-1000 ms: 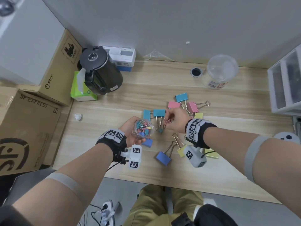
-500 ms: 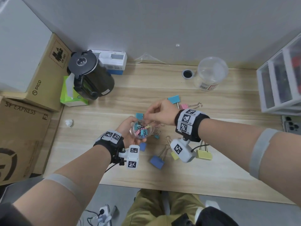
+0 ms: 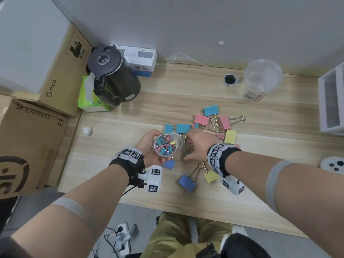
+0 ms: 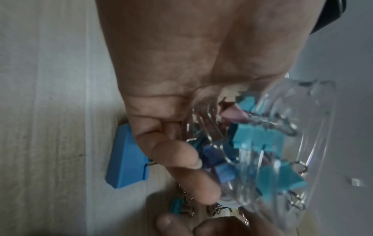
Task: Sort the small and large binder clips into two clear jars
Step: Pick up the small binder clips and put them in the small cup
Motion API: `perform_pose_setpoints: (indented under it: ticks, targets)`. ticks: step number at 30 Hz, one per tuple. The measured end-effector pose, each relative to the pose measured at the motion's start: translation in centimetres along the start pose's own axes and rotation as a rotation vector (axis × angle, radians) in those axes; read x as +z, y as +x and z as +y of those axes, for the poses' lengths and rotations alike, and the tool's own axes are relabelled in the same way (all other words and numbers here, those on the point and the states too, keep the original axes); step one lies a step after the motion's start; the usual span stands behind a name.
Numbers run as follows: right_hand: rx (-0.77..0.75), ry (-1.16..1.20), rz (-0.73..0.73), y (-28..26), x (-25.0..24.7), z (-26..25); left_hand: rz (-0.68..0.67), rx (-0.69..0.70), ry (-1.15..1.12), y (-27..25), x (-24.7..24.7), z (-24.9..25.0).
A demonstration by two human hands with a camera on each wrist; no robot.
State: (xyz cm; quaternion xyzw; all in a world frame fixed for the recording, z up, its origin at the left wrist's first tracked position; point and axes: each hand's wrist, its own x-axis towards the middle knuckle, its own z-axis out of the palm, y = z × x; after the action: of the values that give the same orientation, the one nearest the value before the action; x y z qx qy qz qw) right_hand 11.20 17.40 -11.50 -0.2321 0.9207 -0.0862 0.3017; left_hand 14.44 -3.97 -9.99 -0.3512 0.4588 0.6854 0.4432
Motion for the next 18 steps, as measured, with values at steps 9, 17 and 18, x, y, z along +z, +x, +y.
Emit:
perform_pose_setpoints:
  ticks: [9, 17, 18]
  targets:
    - [-0.021, -0.003, -0.018, 0.3, 0.8, -0.3, -0.021, 0.0, 0.007, 0.2, 0.6, 0.0]
    - [0.02, 0.084, -0.023, 0.2, 1.2, -1.0, -0.023, -0.004, 0.003, 0.4, 0.3, 0.1]
    - [0.027, 0.08, -0.014, 0.2, 1.4, -1.1, -0.023, -0.003, 0.001, 0.5, 0.2, 0.0]
